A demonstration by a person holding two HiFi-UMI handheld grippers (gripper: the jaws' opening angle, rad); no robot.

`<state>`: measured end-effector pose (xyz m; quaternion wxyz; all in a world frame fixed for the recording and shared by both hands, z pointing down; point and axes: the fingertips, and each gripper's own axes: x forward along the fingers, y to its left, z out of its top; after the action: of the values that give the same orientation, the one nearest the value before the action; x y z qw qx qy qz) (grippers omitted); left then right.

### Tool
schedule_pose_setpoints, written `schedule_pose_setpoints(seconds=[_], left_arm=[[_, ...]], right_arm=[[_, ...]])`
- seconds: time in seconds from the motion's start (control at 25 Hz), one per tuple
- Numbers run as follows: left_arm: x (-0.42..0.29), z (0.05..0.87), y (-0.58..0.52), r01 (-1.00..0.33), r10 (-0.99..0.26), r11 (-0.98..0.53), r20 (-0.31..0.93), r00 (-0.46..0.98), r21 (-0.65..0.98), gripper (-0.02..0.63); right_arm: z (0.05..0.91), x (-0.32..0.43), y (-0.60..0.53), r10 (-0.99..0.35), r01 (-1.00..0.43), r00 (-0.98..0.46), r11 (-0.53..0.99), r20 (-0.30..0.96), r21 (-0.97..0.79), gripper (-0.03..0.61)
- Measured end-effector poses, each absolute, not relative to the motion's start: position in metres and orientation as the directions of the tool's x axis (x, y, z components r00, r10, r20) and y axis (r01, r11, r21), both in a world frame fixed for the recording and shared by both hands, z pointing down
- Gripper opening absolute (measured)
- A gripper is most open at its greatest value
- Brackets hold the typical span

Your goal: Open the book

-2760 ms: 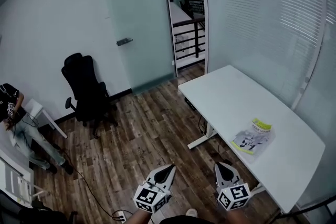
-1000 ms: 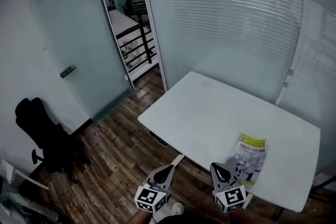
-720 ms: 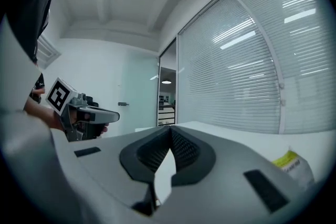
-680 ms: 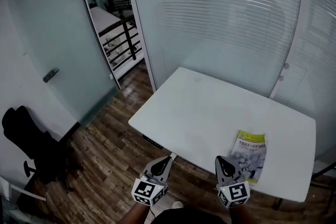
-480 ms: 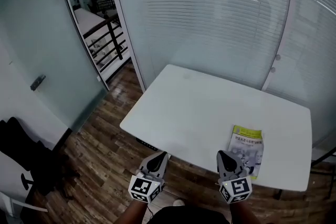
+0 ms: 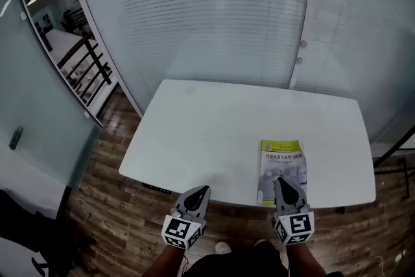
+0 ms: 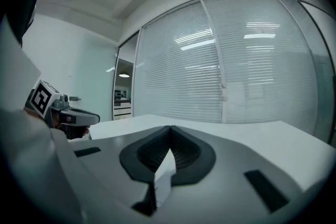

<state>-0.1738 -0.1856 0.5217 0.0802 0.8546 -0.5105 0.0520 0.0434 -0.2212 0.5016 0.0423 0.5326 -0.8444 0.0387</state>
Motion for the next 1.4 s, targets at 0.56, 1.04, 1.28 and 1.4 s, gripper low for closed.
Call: schedule_pose_setpoints(seconds=[0.56,1.04,1.28,1.4], left_arm=[[-0.059,0.541,-0.212,-0.775,-0.753,-0.628,0.197,0.628,0.070,0.015],[-0.024,0.562,-0.226,-0.763,-0.732,-0.611,0.214,0.646,0.210,0.015],[-0.023,0.566,-0.228,-0.792,-0.752,-0.572,0.247,0.611,0.213,0.015],[-0.021,0.565,-0.234,-0.802,-0.765,-0.560,0.241,0.597,0.206,0.015]], right_arm=[[0.552,0.138,-0.224,-0.891,-0.936,-0.331,0.351,0.310,0.010,0.005],[0.599,0.166,-0.227,-0.820,-0.924,-0.382,0.326,0.427,-0.199,0.163],[0.630,0.178,-0.223,-0.754,-0.936,-0.345,0.229,0.559,-0.268,0.169],[0.642,0.179,-0.225,-0.701,-0.923,-0.371,0.205,0.609,-0.326,0.170]])
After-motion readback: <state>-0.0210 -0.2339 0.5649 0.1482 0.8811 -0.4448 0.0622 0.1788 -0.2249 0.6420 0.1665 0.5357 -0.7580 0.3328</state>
